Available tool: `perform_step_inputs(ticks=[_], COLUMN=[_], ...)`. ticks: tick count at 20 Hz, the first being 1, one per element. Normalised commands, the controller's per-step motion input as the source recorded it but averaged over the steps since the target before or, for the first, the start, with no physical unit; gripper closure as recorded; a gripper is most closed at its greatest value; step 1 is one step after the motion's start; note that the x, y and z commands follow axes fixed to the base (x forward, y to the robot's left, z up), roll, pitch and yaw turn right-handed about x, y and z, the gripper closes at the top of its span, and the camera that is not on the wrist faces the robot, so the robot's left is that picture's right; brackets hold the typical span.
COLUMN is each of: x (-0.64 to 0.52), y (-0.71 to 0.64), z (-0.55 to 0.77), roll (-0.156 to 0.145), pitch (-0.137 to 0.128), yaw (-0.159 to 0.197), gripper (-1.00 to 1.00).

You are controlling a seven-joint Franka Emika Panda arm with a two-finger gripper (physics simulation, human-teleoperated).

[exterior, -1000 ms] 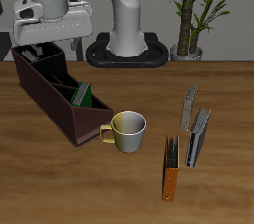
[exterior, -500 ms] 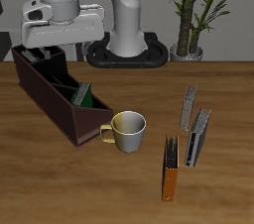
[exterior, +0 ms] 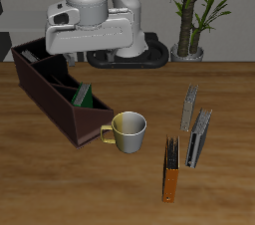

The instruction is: Place the green book into the right desk caddy's left compartment and place the black book into the right desk caddy's right compartment and place the orange book into the right desk caddy's right compartment

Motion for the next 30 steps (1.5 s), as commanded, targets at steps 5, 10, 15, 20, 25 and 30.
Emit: perform_step_inputs(ticks=[5,10,15,20,25,30], x=[0.3,0.32,0.23,0.21,0.19,0.23], y=[0.35,0.33,0.4,0.23,0.22,0.17], z=[0.01,-0.02,-0.12,-0.05,-0.13,-0.18], roll=[-0.023,-0.006,0.027,0.015,0.024,0.016], pitch=[0.002,0.006,0.006,-0.011,-0.003,0.0], yaw=[-0.012,-0.041,0.021,-0.005,0.003,-0.009], gripper=[-1.0,-1.0,-1.0,-1.0,-1.0,-1.0])
